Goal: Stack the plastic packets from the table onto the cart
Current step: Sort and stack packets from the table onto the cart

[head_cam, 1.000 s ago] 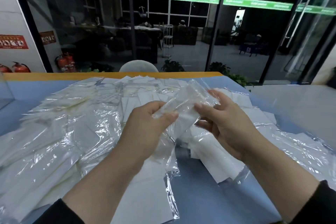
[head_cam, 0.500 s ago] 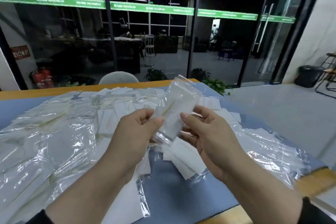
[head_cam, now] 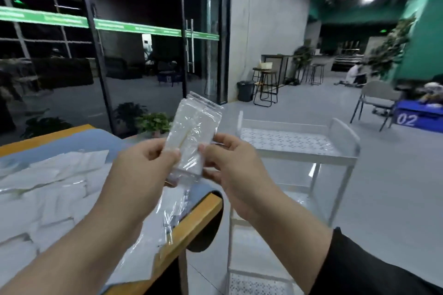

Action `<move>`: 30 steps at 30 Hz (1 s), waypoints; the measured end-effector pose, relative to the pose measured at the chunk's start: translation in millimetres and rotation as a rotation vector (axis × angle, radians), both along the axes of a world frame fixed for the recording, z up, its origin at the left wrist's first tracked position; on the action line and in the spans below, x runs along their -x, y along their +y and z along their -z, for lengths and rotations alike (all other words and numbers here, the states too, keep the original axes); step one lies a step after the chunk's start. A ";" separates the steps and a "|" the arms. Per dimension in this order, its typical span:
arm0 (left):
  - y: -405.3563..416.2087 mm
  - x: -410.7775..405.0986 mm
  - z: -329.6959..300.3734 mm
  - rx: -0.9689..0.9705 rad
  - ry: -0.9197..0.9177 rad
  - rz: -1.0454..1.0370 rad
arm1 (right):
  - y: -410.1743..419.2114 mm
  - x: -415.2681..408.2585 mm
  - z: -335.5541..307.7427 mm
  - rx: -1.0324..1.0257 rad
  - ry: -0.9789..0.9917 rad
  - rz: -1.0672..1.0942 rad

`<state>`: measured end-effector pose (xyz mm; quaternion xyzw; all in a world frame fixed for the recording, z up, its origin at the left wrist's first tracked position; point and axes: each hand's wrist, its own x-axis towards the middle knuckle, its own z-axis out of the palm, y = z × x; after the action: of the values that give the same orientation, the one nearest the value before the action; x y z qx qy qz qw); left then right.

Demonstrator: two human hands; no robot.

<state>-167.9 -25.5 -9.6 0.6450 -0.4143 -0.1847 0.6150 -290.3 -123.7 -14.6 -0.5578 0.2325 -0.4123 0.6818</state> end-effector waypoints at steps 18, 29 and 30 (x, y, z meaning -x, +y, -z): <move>-201.2 57.5 -29.1 -0.156 -0.639 -0.029 | -175.8 74.7 -31.0 0.127 0.343 0.301; -253.7 63.4 0.4 -0.162 -0.843 0.049 | -238.1 45.9 -36.8 0.030 0.547 0.268; -256.4 61.2 5.0 -0.170 -0.861 0.055 | -241.5 43.3 -35.4 0.051 0.591 0.287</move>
<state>-229.2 -281.9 -14.5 0.7004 -0.6330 0.0511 0.3259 -333.7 -365.2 20.8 -0.6319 0.4858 -0.3302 0.5057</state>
